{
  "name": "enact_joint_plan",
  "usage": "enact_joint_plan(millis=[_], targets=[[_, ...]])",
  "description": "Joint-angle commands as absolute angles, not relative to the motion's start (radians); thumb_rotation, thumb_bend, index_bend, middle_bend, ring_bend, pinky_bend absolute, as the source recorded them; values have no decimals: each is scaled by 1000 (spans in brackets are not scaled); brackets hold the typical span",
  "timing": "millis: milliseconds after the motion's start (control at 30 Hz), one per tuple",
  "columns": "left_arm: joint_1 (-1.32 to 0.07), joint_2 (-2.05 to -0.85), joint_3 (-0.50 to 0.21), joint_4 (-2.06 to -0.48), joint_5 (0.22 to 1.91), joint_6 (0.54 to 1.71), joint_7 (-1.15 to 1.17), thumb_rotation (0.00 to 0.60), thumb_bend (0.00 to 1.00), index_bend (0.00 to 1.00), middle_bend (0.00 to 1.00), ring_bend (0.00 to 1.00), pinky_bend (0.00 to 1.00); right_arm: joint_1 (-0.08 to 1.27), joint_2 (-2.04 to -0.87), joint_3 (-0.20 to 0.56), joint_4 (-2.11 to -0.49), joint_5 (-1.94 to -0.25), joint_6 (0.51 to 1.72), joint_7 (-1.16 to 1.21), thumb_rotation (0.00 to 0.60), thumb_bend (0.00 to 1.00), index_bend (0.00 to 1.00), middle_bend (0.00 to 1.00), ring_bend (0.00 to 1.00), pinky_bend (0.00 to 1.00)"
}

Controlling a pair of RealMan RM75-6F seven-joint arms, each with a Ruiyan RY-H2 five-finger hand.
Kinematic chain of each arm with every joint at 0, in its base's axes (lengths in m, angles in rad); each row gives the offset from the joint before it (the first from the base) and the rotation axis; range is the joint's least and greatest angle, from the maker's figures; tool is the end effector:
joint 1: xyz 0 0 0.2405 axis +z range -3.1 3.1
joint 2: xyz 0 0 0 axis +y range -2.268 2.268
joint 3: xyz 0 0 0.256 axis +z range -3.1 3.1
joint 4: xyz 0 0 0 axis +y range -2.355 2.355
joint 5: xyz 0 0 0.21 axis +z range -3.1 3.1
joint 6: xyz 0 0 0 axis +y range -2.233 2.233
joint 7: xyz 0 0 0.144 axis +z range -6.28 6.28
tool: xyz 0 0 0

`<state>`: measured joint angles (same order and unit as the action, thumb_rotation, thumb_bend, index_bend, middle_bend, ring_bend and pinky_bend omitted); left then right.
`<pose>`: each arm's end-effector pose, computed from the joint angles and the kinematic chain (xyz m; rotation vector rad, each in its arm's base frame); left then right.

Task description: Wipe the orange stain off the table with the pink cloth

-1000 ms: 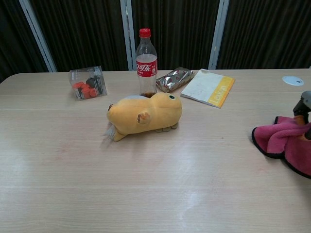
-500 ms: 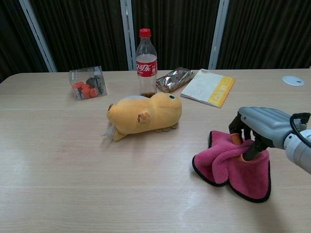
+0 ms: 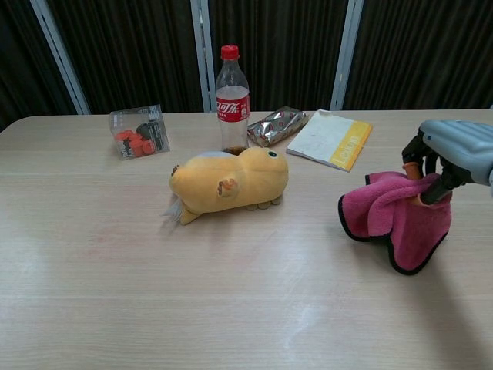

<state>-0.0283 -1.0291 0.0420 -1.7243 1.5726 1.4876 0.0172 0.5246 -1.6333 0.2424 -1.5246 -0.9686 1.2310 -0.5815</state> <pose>-0.3022 0.1428 0.1619 -1.4580 -0.9826 -0.8462 -0.2010 -0.3123 -0.0005 1.4760 -1.0051 0.7971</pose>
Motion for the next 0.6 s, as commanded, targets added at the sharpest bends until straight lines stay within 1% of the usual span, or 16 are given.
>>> enact_joint_plan(millis=[33, 200, 233, 300, 367, 400, 433, 500, 533, 567, 600], targets=[[-28, -1030, 42, -1724, 1573, 1488, 19, 600, 0, 58, 0, 0, 0, 518, -1601, 297, -1490, -941, 1244, -526, 600, 285, 728, 585, 472, 703], [-28, -1032, 42, -1723, 1574, 1488, 22, 600, 0, 58, 0, 0, 0, 519, -1558, 336, -1458, -930, 1260, -515, 600, 285, 711, 572, 458, 691], [-28, -1033, 43, -1724, 1574, 1488, 24, 600, 0, 58, 0, 0, 0, 518, -1547, 348, -1452, -922, 1266, -512, 600, 285, 699, 565, 450, 687], [-27, -1033, 43, -1723, 1575, 1490, 27, 600, 0, 58, 0, 0, 0, 518, -1529, 355, -1457, -909, 1257, -511, 600, 285, 643, 530, 413, 667], [-27, -1034, 42, -1723, 1577, 1492, 28, 600, 0, 58, 0, 0, 0, 516, -1511, 356, -1468, -898, 1244, -509, 600, 260, 516, 426, 305, 621], [-27, -1034, 43, -1723, 1577, 1492, 27, 600, 0, 58, 0, 0, 0, 514, -1500, 354, -1474, -893, 1235, -506, 600, 243, 460, 374, 252, 578], [-26, -1034, 43, -1723, 1577, 1492, 28, 600, 0, 58, 0, 0, 0, 511, -1489, 351, -1484, -885, 1220, -500, 600, 211, 373, 286, 163, 487], [-27, -1034, 43, -1722, 1577, 1492, 28, 600, 0, 58, 0, 0, 0, 505, -1464, 342, -1513, -863, 1185, -490, 600, 155, 238, 147, 40, 350], [-27, -1035, 43, -1722, 1578, 1492, 28, 600, 0, 59, 0, 0, 0, 502, -1452, 336, -1527, -860, 1173, -486, 600, 124, 180, 85, 6, 309], [-27, -1035, 43, -1722, 1578, 1492, 28, 600, 0, 59, 0, 0, 0, 499, -1440, 327, -1540, -862, 1164, -482, 600, 96, 137, 42, 0, 283], [-27, -1035, 44, -1722, 1578, 1492, 29, 600, 0, 59, 0, 0, 0, 497, -1434, 319, -1546, -867, 1162, -483, 600, 80, 116, 23, 0, 266]])
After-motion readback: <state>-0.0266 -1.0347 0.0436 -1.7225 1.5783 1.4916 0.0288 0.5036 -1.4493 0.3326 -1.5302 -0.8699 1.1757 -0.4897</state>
